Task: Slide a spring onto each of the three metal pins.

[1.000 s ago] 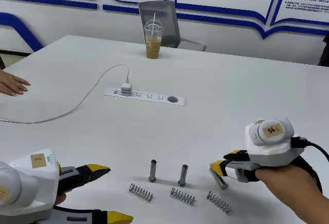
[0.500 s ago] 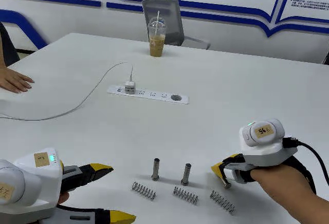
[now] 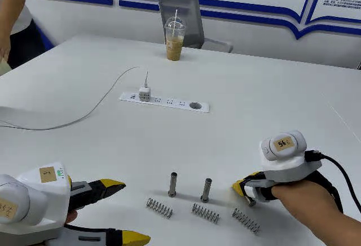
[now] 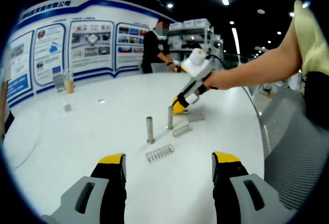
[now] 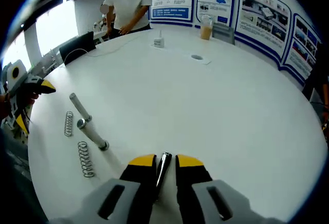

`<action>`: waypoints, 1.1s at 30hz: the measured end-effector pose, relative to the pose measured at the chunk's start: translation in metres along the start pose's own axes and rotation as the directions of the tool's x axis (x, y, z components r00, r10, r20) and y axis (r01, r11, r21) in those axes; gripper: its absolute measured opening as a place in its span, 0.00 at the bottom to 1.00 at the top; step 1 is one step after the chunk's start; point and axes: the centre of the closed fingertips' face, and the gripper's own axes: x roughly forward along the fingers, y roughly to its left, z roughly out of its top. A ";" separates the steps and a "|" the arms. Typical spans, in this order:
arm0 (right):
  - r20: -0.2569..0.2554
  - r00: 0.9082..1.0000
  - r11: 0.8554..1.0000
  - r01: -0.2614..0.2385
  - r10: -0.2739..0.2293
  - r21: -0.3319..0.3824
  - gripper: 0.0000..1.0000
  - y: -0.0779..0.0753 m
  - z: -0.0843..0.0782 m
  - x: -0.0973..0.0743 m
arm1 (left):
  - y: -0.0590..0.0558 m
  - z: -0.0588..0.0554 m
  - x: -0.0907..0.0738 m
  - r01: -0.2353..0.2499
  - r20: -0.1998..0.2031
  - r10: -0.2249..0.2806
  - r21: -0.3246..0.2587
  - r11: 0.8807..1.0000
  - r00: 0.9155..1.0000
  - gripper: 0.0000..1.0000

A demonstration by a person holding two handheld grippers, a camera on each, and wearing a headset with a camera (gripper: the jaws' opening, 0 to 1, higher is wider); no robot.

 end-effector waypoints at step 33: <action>0.040 0.999 1.000 0.003 -0.003 -0.002 0.09 0.005 0.009 -0.017 | 0.000 0.004 -0.002 -0.009 0.014 0.009 -0.003 1.000 1.000 0.67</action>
